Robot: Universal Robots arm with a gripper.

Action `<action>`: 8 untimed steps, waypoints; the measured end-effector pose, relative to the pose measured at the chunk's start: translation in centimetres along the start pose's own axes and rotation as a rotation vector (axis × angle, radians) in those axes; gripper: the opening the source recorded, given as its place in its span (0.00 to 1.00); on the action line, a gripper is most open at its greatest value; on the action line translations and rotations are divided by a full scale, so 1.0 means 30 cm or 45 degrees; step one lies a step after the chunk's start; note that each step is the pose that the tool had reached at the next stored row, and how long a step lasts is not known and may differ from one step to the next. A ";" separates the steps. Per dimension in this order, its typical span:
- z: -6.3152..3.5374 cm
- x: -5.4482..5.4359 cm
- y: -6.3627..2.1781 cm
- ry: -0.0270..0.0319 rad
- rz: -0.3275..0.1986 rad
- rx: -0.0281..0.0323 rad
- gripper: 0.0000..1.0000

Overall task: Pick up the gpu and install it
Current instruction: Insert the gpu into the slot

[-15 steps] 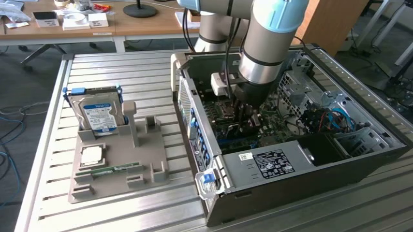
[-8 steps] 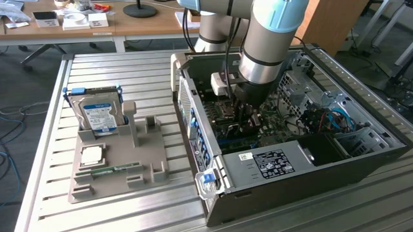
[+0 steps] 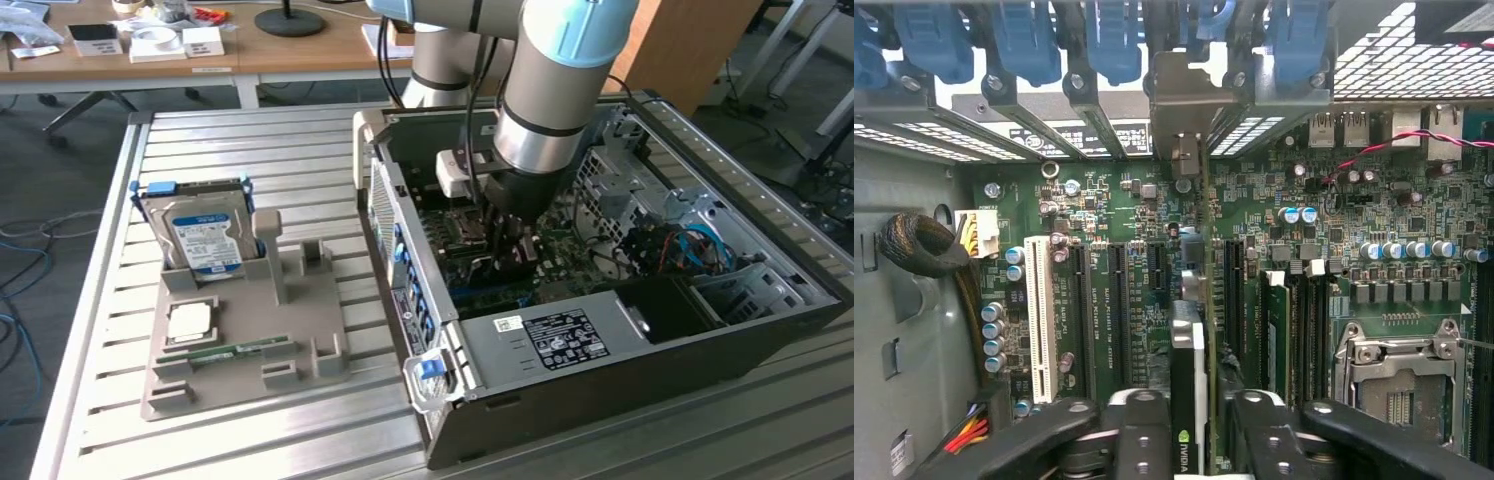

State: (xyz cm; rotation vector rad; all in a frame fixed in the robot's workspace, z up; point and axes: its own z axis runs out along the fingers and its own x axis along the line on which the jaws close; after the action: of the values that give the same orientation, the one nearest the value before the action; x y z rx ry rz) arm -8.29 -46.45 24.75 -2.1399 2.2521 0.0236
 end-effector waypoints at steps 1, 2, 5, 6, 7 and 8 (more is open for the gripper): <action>0.000 0.000 0.000 -0.0001 0.000 -0.0001 0.27; 0.000 0.000 0.000 -0.0001 0.000 0.0000 0.27; 0.000 0.000 0.000 -0.0002 0.000 0.0001 0.27; 0.000 0.000 0.000 -0.0002 0.000 0.0000 0.27; 0.000 0.000 0.000 -0.0002 0.000 0.0000 0.27; 0.000 0.000 0.000 -0.0002 0.000 0.0000 0.27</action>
State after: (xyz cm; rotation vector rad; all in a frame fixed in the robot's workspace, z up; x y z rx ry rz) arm -8.29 -46.44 24.75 -2.1398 2.2521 0.0238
